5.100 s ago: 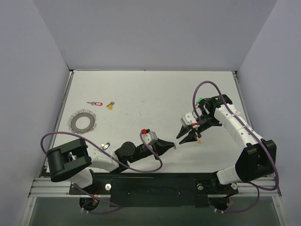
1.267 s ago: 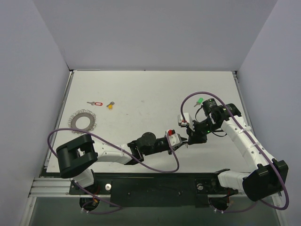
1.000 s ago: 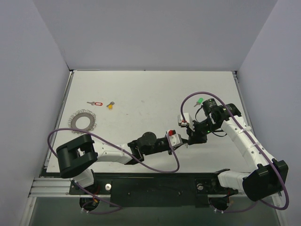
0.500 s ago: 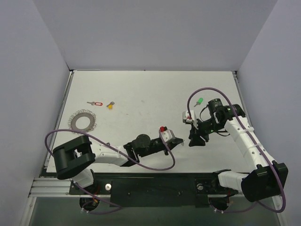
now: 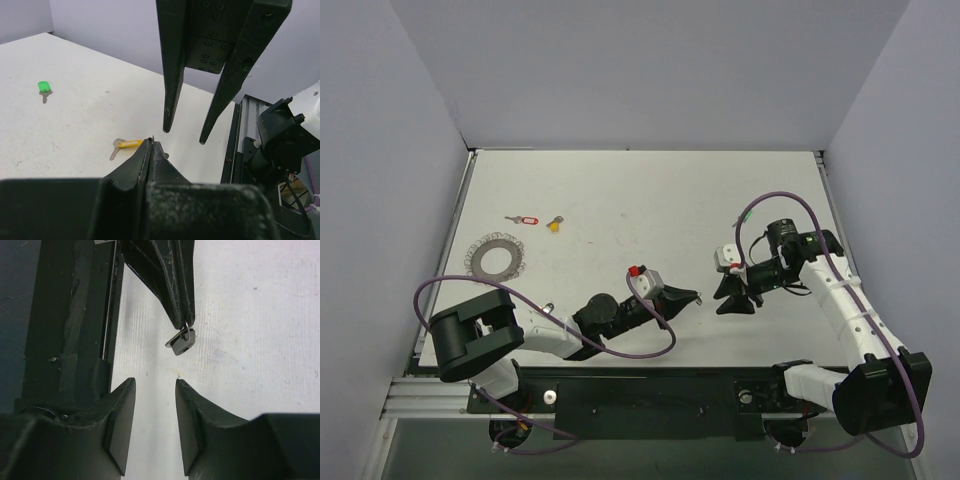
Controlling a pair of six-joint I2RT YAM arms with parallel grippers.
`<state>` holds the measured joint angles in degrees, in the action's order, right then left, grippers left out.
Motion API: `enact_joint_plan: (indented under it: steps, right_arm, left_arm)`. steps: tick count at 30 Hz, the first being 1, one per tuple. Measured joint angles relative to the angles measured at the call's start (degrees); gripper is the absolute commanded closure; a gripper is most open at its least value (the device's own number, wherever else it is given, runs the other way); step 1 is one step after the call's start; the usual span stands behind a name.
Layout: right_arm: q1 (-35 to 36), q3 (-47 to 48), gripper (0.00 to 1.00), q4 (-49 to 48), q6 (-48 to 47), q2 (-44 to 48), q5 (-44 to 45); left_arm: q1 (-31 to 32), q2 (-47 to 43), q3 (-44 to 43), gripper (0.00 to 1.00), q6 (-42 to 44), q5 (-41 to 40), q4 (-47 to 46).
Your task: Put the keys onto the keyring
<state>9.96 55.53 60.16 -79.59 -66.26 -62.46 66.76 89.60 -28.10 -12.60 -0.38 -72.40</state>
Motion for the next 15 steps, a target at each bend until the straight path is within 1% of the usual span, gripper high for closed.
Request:
enact_joint_plan:
  steps: [6,7,9,15]
  right_arm:
    - [1.9,4.1,0.76,1.5,-3.3,-4.8,-1.2]
    - [1.9,5.0,0.8,2.0,-4.1,-5.5,-1.4]
    - [1.9,6.4,0.85,3.1,-5.5,-6.6,-1.7]
    - [3.9,7.6,0.88,5.7,-8.1,-8.6,-2.5]
  left_arm:
    - [0.0,0.0,0.2,1.0,-0.6,1.2,-1.0]
    - [0.0,0.0,0.3,1.0,-0.6,1.4,-1.1]
    - [0.0,0.0,0.5,1.0,-0.6,1.8,-1.2]
    - [0.0,0.0,0.7,1.0,-0.8,2.4,-1.2]
